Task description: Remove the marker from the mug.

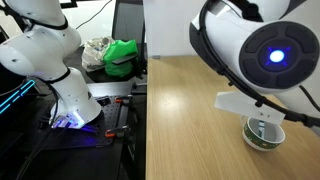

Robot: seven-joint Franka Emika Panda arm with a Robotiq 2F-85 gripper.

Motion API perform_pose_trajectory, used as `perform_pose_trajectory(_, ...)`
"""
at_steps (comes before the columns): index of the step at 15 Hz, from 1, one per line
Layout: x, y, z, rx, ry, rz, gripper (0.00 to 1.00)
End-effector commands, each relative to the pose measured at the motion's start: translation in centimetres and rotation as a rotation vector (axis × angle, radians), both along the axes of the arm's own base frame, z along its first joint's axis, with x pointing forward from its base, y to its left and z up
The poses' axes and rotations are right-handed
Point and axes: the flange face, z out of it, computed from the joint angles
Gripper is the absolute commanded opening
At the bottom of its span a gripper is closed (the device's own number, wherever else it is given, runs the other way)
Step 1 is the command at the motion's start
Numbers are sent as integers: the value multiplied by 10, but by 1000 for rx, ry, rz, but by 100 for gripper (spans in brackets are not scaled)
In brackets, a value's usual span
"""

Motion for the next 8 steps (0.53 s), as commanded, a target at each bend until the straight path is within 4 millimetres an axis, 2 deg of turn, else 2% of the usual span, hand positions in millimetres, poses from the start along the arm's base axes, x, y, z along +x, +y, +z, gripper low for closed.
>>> perform_pose_trajectory(1, 16, -13, -7, 10, -60, -40, 100)
perform_pose_trajectory(8, 25, -31, -34, 3, -53, -60, 100)
